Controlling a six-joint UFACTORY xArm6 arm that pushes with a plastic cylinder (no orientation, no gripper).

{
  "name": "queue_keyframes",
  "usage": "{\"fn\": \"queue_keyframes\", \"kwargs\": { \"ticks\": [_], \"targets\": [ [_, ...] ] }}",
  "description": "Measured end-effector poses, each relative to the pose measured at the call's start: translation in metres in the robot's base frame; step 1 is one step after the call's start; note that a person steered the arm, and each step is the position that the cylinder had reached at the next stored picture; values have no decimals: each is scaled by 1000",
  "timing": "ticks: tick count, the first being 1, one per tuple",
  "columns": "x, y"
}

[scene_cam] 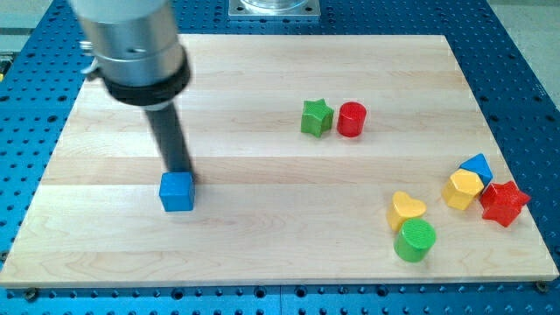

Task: Slide the cube diagonal to the red circle

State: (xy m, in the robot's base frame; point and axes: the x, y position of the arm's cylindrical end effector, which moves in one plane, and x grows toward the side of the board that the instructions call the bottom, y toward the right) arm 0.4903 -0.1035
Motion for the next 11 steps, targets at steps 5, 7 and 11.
{"fn": "queue_keyframes", "kwargs": {
  "ticks": [5,7,11],
  "targets": [
    [17,-45],
    [-35,-63],
    [43,-51]
  ]
}}
